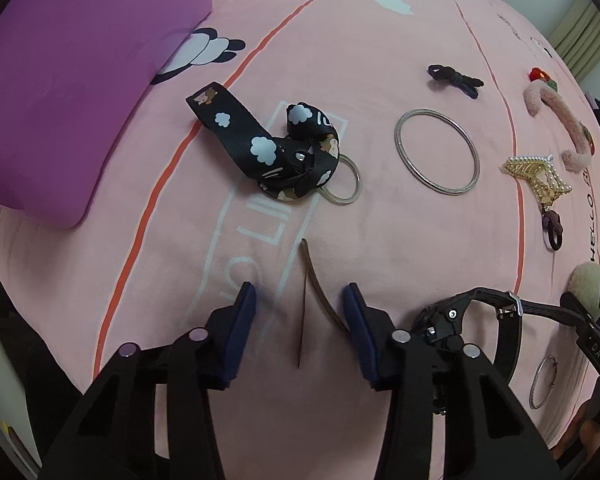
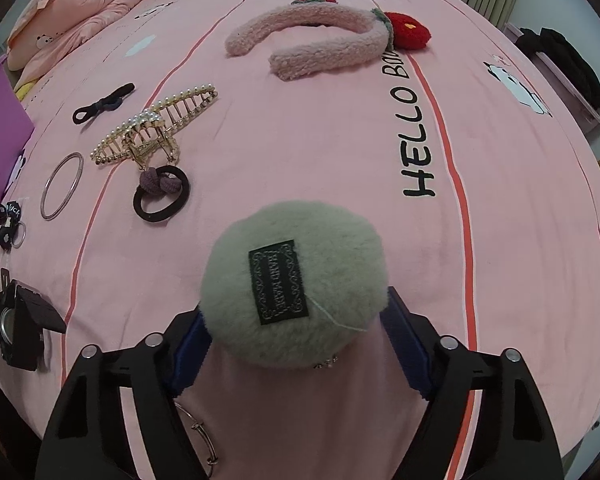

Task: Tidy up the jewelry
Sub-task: 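Grasp the grey fluffy pouch with right tool while left grasps brown hair pin, then drop the grey pouch into the purple tub while left drops the pin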

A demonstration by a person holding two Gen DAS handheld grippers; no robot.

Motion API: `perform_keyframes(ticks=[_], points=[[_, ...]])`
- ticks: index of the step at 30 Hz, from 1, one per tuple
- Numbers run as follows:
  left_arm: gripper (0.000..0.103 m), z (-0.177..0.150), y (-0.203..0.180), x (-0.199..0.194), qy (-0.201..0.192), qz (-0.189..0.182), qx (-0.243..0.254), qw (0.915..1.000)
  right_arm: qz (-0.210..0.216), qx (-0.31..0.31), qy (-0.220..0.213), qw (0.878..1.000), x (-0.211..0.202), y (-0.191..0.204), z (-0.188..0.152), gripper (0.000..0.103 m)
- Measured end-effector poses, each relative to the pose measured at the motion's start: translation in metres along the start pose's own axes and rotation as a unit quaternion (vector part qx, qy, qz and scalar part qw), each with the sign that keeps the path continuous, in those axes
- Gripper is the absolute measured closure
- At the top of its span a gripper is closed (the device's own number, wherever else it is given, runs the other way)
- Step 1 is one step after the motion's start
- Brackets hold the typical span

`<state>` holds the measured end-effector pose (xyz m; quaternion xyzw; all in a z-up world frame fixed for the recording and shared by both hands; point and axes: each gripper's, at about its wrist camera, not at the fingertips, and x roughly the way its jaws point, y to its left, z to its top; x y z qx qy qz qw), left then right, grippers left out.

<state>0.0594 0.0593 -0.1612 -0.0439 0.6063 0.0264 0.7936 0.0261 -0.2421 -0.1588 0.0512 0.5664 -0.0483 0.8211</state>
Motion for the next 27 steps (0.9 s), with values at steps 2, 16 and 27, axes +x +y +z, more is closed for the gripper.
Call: perform_keyframes(ticks=[2, 16, 27], points=[[0.083, -0.002, -0.002, -0.004, -0.005, 0.0, 0.004, 1.0, 0.003, -0.001, -0.003, 1.0, -0.003, 0.0, -0.001, 0.042], [0.091, -0.005, 0.019, -0.037, -0.041, -0.039, -0.003, 0.9984, 0.052, 0.046, -0.04, 0.997, -0.027, -0.02, -0.005, 0.049], [0.091, -0.005, 0.001, -0.103, -0.109, -0.062, 0.041, 0.9913, 0.091, 0.032, -0.107, 0.99, -0.101, -0.006, 0.002, 0.049]])
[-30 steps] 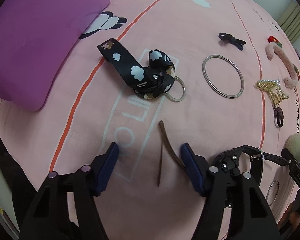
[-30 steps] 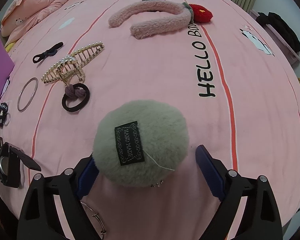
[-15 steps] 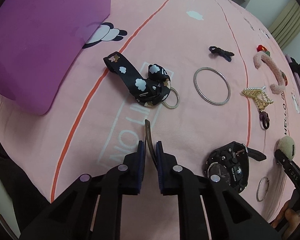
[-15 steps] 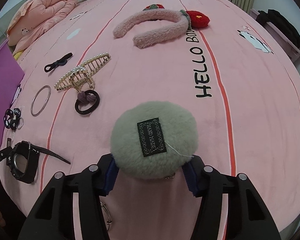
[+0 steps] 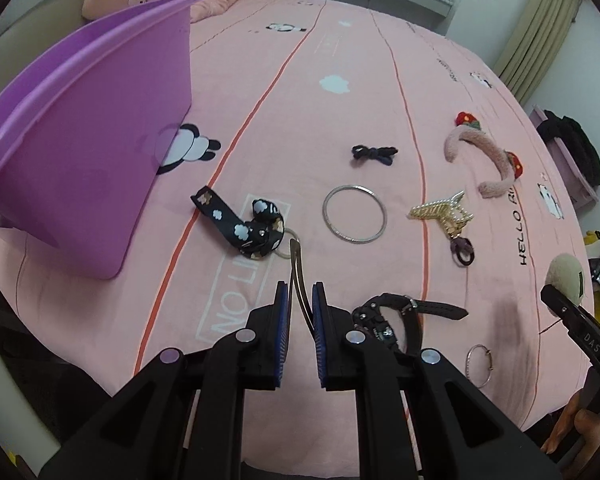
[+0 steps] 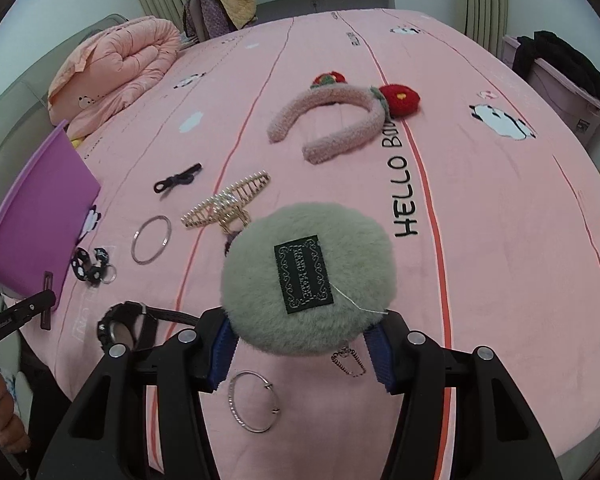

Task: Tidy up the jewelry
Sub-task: 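Drop the grey pouch into the purple tub while left drops the pin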

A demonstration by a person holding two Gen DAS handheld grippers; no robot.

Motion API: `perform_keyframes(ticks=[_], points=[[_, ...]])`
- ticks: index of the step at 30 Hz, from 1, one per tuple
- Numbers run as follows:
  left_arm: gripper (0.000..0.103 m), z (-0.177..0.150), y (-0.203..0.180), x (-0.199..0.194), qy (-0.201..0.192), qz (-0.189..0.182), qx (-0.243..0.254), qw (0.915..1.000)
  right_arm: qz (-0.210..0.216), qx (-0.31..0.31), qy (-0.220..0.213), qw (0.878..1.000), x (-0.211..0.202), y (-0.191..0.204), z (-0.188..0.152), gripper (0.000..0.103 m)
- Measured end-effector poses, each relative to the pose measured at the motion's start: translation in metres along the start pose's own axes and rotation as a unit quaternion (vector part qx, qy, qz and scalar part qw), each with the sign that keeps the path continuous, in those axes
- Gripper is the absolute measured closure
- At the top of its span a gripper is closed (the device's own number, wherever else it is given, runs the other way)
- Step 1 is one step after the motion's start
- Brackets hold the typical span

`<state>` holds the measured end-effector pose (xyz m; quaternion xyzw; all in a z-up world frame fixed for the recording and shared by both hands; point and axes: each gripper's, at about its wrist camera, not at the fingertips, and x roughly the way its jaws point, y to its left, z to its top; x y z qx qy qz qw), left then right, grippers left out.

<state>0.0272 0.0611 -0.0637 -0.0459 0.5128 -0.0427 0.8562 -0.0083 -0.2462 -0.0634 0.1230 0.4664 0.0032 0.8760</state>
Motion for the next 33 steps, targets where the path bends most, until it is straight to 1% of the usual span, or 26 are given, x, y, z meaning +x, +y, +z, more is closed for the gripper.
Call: perform_keyframes(ticks=[7, 10, 13, 15, 18, 20, 22, 24, 27, 30, 33], points=[[0.091, 0.018, 0.002, -0.051, -0.054, -0.02, 0.002, 0.9983, 0.043, -0.039, -0.048, 0.997, -0.042, 0.052, 0.03, 0.049], [0.091, 0.028, 0.011, -0.075, -0.078, -0.018, 0.003, 0.9968, 0.07, -0.061, -0.061, 0.994, -0.052, 0.084, 0.046, 0.049], [0.09, 0.041, 0.029, -0.097, -0.102, -0.012, -0.001, 0.9947, 0.099, -0.087, -0.072, 0.989, -0.056, 0.121, 0.065, 0.049], [0.09, 0.05, 0.047, -0.112, -0.12, 0.002, -0.006, 0.9927, 0.123, -0.105, -0.076, 0.984, -0.056, 0.151, 0.077, 0.049], [0.09, 0.065, 0.083, -0.129, -0.138, 0.026, -0.018, 0.9899, 0.172, -0.132, -0.075, 0.973, -0.053, 0.2, 0.094, 0.049], [0.09, 0.074, 0.111, -0.134, -0.14, 0.042, -0.031, 0.9888, 0.195, -0.157, -0.069, 0.966, -0.047, 0.237, 0.105, 0.049], [0.089, 0.08, 0.142, -0.135, -0.138, 0.066, -0.044, 0.9873, 0.213, -0.18, -0.063, 0.958, -0.04, 0.276, 0.114, 0.049], [0.089, 0.086, 0.171, -0.13, -0.128, 0.09, -0.055, 0.9862, 0.228, -0.202, -0.051, 0.951, -0.03, 0.314, 0.122, 0.049], [0.089, 0.093, 0.213, -0.119, -0.11, 0.114, -0.074, 0.9846, 0.241, -0.229, -0.03, 0.943, -0.011, 0.367, 0.128, 0.049], [0.089, 0.098, 0.249, -0.105, -0.092, 0.12, -0.092, 0.9842, 0.245, -0.249, -0.007, 0.937, 0.013, 0.412, 0.13, 0.049], [0.089, 0.1, 0.27, -0.093, -0.08, 0.12, -0.099, 0.9847, 0.243, -0.261, 0.02, 0.934, 0.038, 0.45, 0.132, 0.049]])
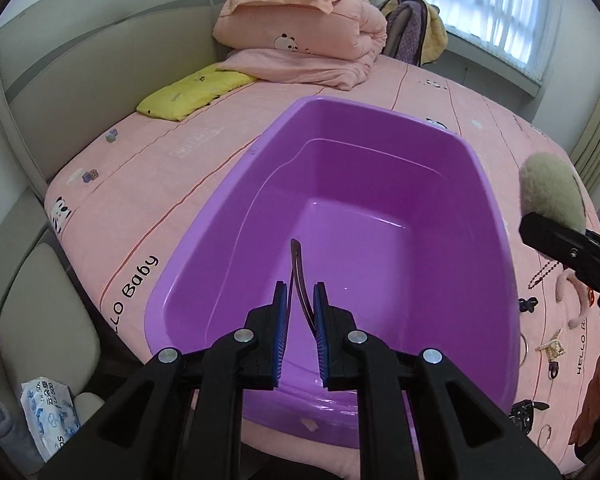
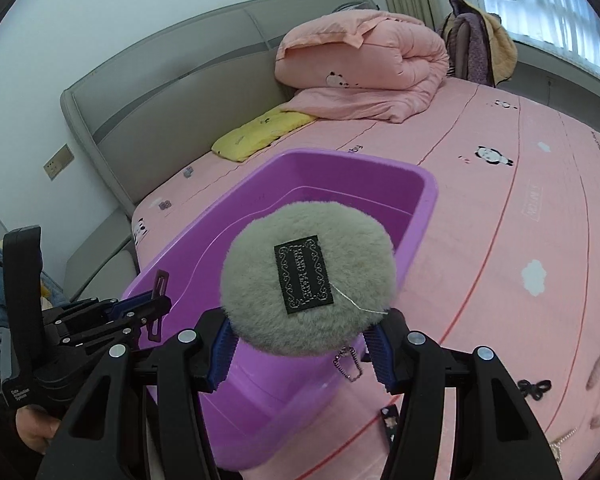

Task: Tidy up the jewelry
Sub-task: 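Drop the grey pouch into the purple tub while left drops the pin, then move both tools back over the jewelry on the bed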

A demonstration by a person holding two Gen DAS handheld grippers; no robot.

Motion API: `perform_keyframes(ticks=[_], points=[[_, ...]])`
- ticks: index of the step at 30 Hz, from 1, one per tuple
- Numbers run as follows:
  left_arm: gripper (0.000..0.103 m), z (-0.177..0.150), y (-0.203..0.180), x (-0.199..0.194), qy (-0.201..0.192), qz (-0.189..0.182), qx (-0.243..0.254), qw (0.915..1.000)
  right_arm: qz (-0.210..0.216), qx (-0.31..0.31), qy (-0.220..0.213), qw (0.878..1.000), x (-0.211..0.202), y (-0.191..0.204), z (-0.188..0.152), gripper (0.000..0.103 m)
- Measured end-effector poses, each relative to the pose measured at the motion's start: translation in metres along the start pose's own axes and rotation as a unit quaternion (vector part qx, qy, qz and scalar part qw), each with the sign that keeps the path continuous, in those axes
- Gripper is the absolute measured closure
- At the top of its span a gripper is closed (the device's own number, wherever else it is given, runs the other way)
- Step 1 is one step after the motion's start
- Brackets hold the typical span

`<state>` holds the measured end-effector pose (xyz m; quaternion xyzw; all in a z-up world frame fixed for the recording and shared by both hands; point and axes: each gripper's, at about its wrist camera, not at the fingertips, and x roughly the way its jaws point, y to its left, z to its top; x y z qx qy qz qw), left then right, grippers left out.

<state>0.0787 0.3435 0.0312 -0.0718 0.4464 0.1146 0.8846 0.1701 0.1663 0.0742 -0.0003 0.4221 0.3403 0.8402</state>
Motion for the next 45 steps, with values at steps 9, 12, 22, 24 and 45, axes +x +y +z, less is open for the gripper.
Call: perform_keyframes(ticks=[9, 12, 22, 24, 45], points=[[0.088, 0.009, -0.001, 0.041, 0.044, -0.016, 0.012, 0.9988, -0.023, 0.013, 0.073, 0.997, 0.073, 0.004, 0.007, 0.049], [0.086, 0.008, -0.003, 0.052, 0.06, -0.014, 0.015, 0.998, -0.035, 0.005, 0.076, 0.996, 0.081, 0.002, 0.007, 0.048], [0.03, 0.001, -0.004, 0.05, 0.054, -0.003, 0.017, 0.9984, -0.055, -0.002, 0.078, 0.995, 0.076, 0.0, 0.009, 0.032], [0.021, 0.001, -0.005, 0.048, 0.045, 0.004, 0.014, 0.9989, -0.062, -0.007, 0.078, 0.995, 0.075, 0.001, 0.008, 0.031], [0.016, -0.006, -0.001, 0.01, 0.029, 0.016, -0.006, 0.9994, -0.035, 0.01, 0.048, 0.998, 0.03, 0.0, -0.006, 0.031]])
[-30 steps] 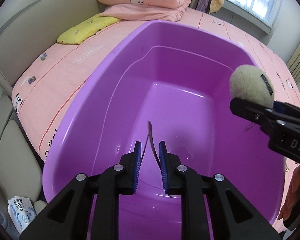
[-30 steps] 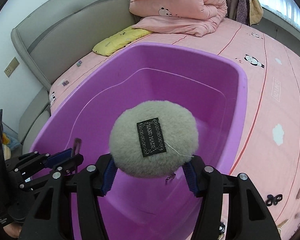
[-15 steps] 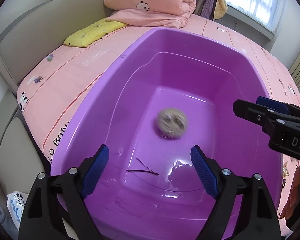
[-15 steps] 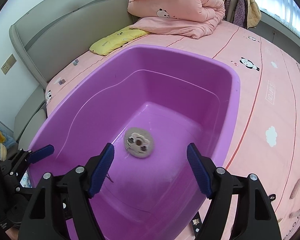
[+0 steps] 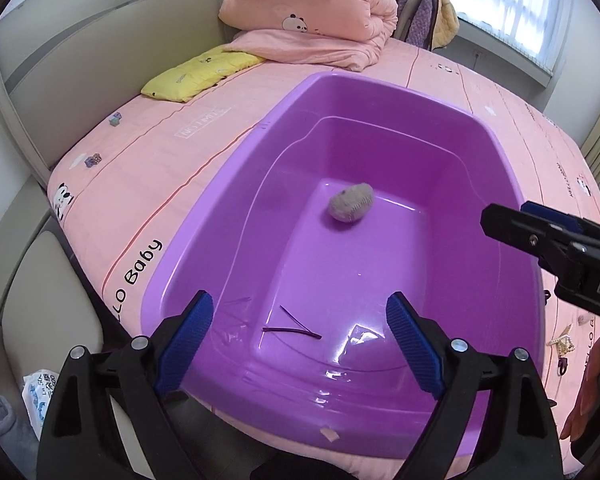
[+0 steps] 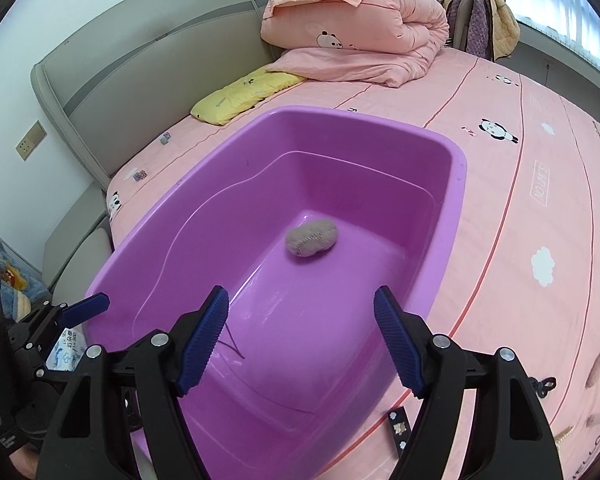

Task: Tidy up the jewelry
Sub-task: 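Move both tools back over the jewelry on the bed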

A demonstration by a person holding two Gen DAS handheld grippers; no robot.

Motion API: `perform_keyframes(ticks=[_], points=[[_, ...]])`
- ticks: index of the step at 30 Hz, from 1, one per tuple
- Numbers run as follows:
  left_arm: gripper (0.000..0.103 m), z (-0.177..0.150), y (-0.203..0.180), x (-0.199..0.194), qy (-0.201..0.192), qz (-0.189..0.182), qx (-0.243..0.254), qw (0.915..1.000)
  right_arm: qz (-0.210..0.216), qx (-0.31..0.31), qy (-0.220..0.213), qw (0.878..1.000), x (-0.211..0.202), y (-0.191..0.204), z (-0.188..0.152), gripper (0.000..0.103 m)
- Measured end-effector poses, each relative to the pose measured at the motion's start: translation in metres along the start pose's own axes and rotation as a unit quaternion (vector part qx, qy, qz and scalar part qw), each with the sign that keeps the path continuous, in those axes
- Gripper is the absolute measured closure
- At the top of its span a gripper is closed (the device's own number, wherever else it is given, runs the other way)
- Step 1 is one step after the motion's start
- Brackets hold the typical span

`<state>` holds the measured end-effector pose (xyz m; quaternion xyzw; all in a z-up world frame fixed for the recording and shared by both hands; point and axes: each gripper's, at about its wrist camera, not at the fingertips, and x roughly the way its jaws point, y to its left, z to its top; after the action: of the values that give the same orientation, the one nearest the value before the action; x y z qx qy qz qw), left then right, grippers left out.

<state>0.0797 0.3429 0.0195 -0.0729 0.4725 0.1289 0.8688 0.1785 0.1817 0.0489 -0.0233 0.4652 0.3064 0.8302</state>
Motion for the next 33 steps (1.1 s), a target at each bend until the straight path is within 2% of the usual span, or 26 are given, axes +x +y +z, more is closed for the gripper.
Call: perform_keyframes(ticks=[7, 14, 25, 33], points=[[0.011, -0.011, -0.017, -0.028, -0.021, -0.003, 0.014, 0.9997, 0.009, 0.022, -0.022, 0.999, -0.04, -0.018, -0.03, 0.031], [0.008, -0.03, -0.054, -0.057, -0.04, -0.022, 0.044, 0.998, -0.01, 0.054, -0.057, 0.997, -0.093, -0.052, -0.074, 0.031], [0.007, -0.077, -0.136, -0.088, -0.055, -0.079, 0.095, 0.9909, -0.104, 0.127, -0.1, 0.981, -0.186, -0.139, -0.171, 0.031], [0.006, -0.114, -0.197, -0.082, -0.023, -0.114, 0.124, 0.9855, -0.173, 0.186, -0.098, 0.962, -0.238, -0.197, -0.249, 0.031]])
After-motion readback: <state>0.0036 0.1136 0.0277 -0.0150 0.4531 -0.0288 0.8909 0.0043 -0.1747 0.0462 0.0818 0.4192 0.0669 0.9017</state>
